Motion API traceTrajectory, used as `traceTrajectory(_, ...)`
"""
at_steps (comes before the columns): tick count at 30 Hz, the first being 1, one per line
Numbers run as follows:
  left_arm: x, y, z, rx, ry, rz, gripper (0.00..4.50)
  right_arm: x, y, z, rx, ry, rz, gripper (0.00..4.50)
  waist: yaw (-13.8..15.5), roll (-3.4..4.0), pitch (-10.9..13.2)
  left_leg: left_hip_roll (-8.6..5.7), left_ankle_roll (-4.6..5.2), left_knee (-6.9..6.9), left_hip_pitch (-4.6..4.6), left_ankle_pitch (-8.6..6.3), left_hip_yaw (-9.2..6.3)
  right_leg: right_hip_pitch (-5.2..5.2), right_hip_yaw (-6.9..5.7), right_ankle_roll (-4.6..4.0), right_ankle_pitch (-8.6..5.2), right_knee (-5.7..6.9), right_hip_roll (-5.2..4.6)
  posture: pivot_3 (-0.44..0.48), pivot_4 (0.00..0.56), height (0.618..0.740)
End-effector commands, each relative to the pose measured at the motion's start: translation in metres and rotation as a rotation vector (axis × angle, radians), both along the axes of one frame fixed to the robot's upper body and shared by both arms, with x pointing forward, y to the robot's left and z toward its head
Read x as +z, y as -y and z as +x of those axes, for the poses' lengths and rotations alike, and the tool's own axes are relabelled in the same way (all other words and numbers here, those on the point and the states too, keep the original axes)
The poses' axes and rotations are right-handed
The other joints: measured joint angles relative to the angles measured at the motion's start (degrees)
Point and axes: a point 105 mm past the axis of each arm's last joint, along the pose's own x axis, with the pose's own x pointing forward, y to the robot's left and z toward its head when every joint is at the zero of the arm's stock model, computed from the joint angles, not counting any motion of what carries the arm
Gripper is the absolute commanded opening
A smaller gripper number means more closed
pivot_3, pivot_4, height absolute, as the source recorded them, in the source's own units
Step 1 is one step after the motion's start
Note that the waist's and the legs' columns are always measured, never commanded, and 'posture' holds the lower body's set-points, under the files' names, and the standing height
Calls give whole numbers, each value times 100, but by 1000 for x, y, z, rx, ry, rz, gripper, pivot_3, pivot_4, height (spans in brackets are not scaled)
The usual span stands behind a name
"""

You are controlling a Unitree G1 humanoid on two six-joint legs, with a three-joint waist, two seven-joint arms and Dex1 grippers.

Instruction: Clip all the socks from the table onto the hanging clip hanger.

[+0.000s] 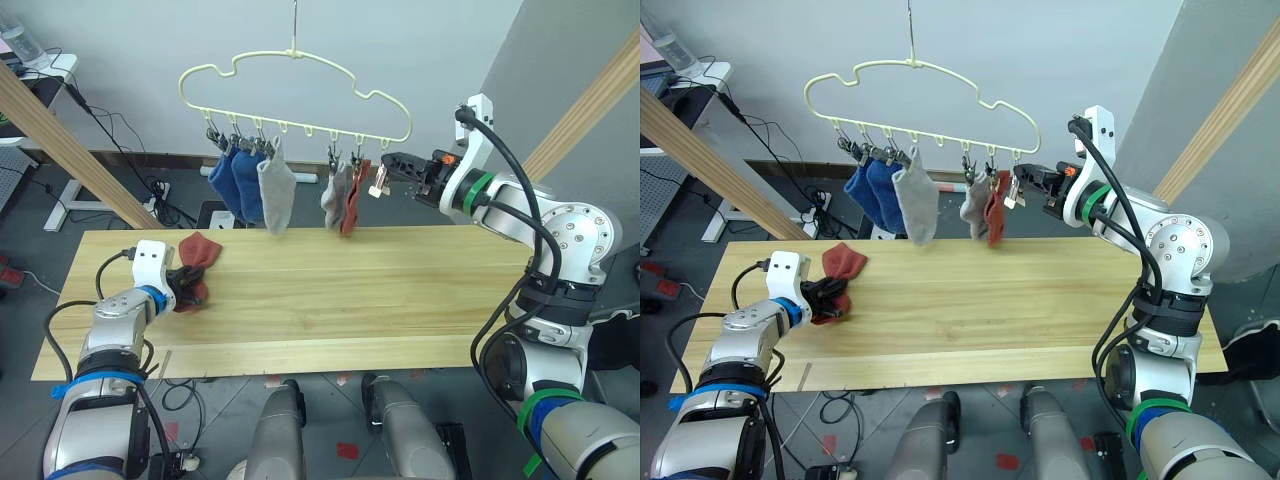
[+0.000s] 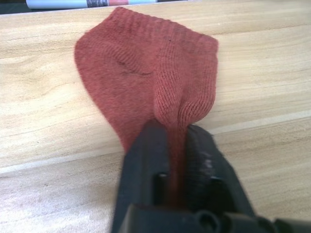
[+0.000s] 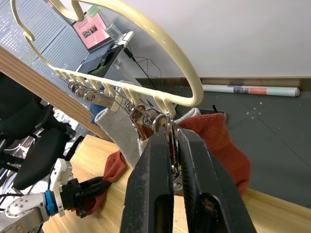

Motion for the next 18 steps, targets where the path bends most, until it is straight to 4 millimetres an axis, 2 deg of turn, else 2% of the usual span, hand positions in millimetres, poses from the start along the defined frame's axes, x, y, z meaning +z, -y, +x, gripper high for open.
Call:
traceTrajectory(1,-4,6,-6,-40,-17,3,8,7,0,-2,-3,34,15,245,-1,0,0,0,0,0,0,0,1,0,0,0,0,0,0,-7,328,740)
traceTrajectory(5,9,23,-11,-145,13,45,8,4,1,0,-10,24,15,245,0,0,0,1,0,-5,-2,0,1,-1,0,0,0,-5,-1,-5,327,740)
traceTrajectory(9,44,59,-25,-305,108,47,8,2,6,5,-21,-3,27,245,0,0,0,2,0,-9,-11,0,-3,-6,-4,0,0,-10,-4,7,338,740)
traceTrajectory(11,61,82,-39,-404,175,54,8,1,8,7,-24,-26,48,245,9,0,0,5,-1,-10,-15,0,-4,-8,-4,-1,0,-13,-7,7,338,740)
traceTrajectory(12,65,88,-42,-422,189,55,8,0,8,8,-23,-31,53,245,17,0,0,5,-1,-12,-14,0,-5,-7,-3,-1,0,-15,-10,10,340,740)
traceTrajectory(13,76,110,-56,-523,230,35,8,-2,9,9,-20,-59,68,245,20,0,0,4,-1,-12,-14,0,-4,-7,-3,-1,-1,-14,-12,14,344,740)
traceTrajectory(15,88,141,-81,-681,284,34,8,-7,9,11,-13,-110,94,245,7,0,0,4,-1,-12,-16,0,0,-5,1,-1,-1,-28,-12,17,345,740)
traceTrajectory(18,101,168,-100,-822,381,67,8,-11,9,13,-8,-179,137,245,22,1,1,2,0,-16,-16,-1,-1,6,-1,-1,0,-53,-12,18,349,740)
